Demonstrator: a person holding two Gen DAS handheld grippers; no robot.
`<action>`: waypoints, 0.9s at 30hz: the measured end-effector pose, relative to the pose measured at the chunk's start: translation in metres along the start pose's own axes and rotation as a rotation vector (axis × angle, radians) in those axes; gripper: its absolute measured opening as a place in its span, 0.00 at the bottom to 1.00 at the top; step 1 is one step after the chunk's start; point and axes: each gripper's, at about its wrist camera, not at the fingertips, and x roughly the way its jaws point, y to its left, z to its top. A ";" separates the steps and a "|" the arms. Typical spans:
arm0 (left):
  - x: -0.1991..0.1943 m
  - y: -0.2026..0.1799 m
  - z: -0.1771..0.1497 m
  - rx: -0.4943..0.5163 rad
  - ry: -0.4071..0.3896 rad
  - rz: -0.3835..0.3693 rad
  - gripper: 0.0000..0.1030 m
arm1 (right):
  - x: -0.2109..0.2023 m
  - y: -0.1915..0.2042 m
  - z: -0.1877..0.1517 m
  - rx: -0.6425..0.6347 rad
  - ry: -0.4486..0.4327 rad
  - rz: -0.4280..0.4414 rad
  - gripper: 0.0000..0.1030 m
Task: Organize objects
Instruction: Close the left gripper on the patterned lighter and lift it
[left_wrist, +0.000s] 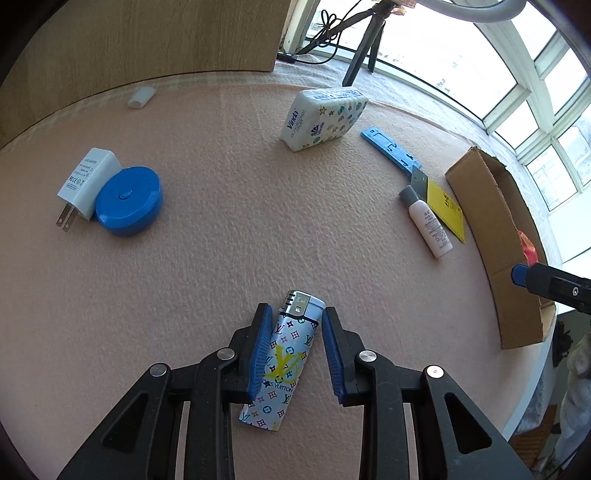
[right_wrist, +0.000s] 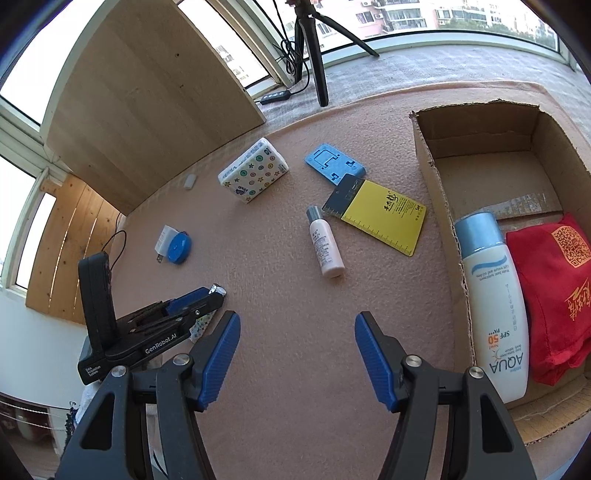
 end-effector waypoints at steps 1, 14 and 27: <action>-0.001 -0.002 -0.003 0.009 0.004 0.005 0.29 | 0.002 0.000 0.002 -0.004 0.002 -0.007 0.59; -0.051 0.001 -0.022 -0.018 -0.065 0.042 0.43 | 0.035 0.016 0.039 -0.079 0.033 -0.056 0.55; -0.068 0.032 -0.039 -0.087 -0.073 0.051 0.50 | 0.093 0.008 0.074 -0.099 0.124 -0.195 0.37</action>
